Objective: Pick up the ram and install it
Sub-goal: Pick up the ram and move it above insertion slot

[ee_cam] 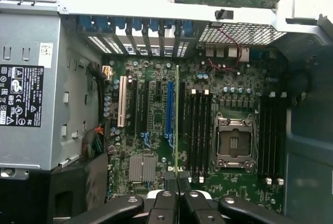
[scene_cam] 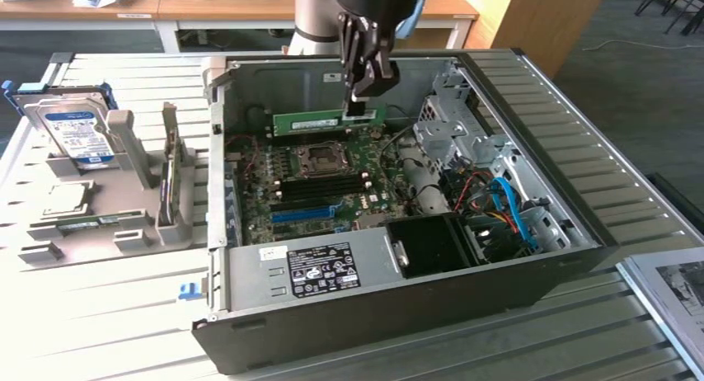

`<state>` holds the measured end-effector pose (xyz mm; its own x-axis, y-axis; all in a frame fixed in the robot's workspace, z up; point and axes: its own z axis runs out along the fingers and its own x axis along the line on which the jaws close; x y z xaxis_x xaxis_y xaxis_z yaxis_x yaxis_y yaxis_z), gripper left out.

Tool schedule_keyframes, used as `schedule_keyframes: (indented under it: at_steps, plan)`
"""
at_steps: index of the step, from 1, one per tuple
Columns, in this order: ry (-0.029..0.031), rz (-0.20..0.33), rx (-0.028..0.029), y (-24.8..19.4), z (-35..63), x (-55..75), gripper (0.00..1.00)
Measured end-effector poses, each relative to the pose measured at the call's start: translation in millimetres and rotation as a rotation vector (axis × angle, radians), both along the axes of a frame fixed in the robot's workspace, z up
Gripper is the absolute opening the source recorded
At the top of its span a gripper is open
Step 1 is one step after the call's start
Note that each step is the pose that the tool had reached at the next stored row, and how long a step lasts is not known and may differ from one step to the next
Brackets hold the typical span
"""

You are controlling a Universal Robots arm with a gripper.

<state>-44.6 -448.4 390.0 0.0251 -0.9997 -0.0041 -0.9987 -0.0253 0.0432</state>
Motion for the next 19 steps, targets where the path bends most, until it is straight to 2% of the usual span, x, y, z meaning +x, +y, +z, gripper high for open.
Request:
schedule_keyframes:
  at_steps: [14,19]
  plan:
    - [-0.0001,0.000,0.0000,0.0,-19.6,0.0,0.11]
    - [0.0000,0.000,-0.0002,0.0,-20.9,0.0,0.11]
